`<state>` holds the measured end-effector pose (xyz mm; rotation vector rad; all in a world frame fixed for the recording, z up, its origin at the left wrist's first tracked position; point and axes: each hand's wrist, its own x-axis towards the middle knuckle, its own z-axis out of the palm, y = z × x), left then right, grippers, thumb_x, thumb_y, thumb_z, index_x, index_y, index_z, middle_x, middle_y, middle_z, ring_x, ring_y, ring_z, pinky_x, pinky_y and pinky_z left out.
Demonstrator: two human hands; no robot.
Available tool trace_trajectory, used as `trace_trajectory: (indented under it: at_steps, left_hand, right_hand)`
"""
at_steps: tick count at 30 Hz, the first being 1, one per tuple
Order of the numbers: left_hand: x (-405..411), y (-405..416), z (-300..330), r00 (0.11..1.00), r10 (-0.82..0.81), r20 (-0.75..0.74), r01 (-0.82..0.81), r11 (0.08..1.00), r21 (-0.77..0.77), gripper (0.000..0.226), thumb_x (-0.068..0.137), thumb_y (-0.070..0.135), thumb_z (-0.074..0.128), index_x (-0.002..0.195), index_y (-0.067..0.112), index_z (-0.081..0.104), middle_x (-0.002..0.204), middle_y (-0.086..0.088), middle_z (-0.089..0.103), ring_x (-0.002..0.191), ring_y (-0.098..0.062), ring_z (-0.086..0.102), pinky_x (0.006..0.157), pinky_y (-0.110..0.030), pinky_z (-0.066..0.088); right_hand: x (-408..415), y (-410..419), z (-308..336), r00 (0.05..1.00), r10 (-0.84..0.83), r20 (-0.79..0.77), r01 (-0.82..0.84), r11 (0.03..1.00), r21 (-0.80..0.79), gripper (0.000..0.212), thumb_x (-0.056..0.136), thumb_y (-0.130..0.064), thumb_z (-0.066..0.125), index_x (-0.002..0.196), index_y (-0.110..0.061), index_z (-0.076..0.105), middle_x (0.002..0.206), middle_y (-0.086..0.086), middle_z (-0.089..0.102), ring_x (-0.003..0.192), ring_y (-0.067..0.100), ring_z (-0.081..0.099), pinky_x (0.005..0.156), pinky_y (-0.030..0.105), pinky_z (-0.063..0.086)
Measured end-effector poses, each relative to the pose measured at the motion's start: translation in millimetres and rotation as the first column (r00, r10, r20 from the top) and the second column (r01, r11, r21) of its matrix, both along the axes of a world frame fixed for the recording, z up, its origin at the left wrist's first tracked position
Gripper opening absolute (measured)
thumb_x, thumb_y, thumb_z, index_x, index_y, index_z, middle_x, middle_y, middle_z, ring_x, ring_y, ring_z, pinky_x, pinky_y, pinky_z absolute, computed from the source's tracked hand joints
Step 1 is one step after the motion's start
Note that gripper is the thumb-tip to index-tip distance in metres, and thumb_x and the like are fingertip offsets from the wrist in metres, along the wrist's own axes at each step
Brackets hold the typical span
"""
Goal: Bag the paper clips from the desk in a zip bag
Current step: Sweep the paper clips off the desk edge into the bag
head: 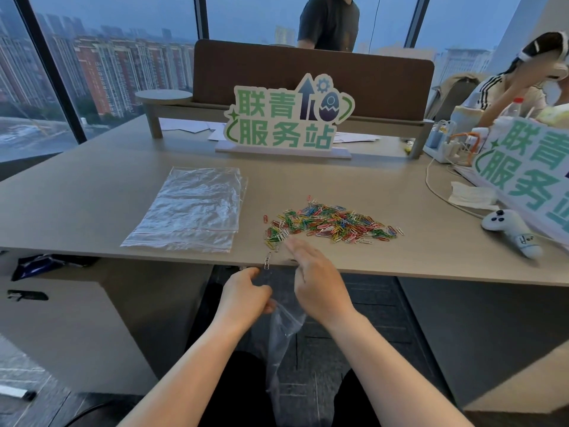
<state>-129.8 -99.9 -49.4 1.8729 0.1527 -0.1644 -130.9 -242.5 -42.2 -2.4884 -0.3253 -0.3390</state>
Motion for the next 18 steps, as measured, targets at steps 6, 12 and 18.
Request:
trace_trajectory:
  at_steps: [6,12,18]
  left_hand:
    - [-4,4,7,0.999,0.006,-0.035,-0.007,0.999,-0.034,0.058,0.082,-0.005,0.049,0.138,0.008,0.045,0.072,-0.013,0.073,0.062,-0.021,0.071,0.058,-0.023,0.058]
    - [-1,7,6,0.999,0.004,-0.051,-0.005,1.0,-0.028,0.062,0.081,-0.005,0.05,0.141,0.007,0.041,0.073,-0.012,0.074,0.066,-0.022,0.074,0.063,-0.027,0.06]
    - [-2,7,10,0.999,0.004,-0.039,-0.005,1.0,-0.025,0.055,0.082,-0.007,0.049,0.136,0.004,0.047,0.071,-0.008,0.07,0.056,-0.015,0.068,0.053,-0.019,0.055]
  right_hand:
    - [50,-5,4,0.992,0.023,-0.121,-0.044,0.984,-0.175,0.065,0.092,0.002,0.03,0.153,-0.019,0.019,0.162,-0.006,0.011,0.149,0.01,0.003,0.121,0.031,0.008]
    - [79,5,2,0.985,0.009,-0.174,-0.058,0.959,-0.278,0.054,0.101,-0.015,0.025,0.154,-0.018,0.015,0.163,-0.002,0.003,0.149,0.016,-0.004,0.121,0.035,0.004]
    - [84,10,2,0.971,0.046,-0.236,-0.115,0.951,-0.286,0.052,0.103,-0.028,0.023,0.154,-0.024,0.014,0.163,-0.002,0.006,0.149,0.017,-0.002,0.121,0.034,0.001]
